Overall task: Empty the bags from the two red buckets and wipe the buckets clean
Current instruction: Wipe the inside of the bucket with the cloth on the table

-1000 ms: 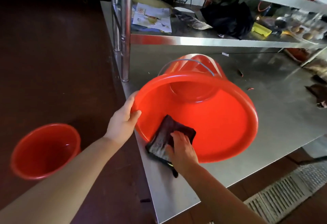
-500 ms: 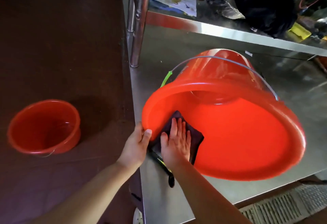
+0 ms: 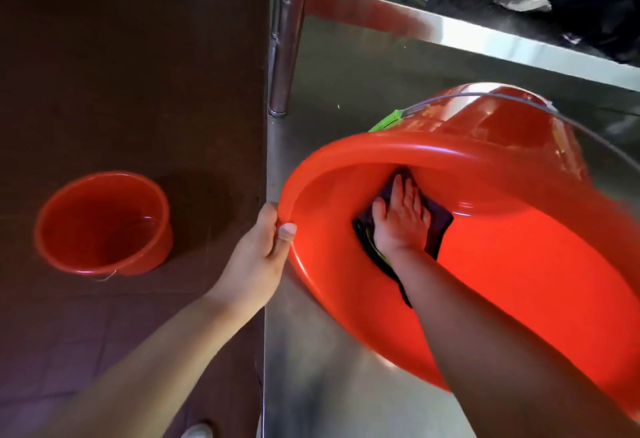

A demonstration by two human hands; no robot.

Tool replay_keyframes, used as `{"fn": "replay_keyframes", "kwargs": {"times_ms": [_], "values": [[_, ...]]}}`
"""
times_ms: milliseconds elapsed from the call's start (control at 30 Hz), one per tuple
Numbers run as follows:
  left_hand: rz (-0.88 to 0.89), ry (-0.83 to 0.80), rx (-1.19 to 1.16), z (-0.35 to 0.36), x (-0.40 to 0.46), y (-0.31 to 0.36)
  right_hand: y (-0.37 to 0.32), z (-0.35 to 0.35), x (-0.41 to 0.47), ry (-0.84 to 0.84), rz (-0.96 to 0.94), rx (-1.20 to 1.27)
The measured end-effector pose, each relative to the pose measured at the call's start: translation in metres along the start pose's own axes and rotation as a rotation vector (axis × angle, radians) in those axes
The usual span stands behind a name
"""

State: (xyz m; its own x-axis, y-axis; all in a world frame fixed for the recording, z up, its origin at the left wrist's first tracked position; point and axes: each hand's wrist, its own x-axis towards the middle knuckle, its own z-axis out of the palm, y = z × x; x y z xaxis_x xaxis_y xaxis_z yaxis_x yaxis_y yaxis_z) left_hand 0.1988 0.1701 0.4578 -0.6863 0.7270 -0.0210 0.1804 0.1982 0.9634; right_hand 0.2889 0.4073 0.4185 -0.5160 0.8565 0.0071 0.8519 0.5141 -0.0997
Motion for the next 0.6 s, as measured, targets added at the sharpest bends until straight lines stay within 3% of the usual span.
{"fn": "replay_keyframes", "kwargs": {"times_ms": [100,200,333,600], "values": [[-0.056,0.027,-0.134,0.005,-0.001,-0.013,0.000,0.004,0.009,-0.046,0.010,-0.060],[-0.173,-0.054,-0.250,0.018,-0.007,-0.024,-0.001,0.005,0.007,-0.093,0.011,-0.076],[-0.192,-0.015,-0.274,0.027,-0.013,-0.030,-0.017,0.000,-0.030,-0.079,-0.039,-0.065],[-0.142,0.083,-0.162,0.028,-0.018,-0.022,-0.038,-0.009,-0.156,-0.094,-0.374,-0.035]]}}
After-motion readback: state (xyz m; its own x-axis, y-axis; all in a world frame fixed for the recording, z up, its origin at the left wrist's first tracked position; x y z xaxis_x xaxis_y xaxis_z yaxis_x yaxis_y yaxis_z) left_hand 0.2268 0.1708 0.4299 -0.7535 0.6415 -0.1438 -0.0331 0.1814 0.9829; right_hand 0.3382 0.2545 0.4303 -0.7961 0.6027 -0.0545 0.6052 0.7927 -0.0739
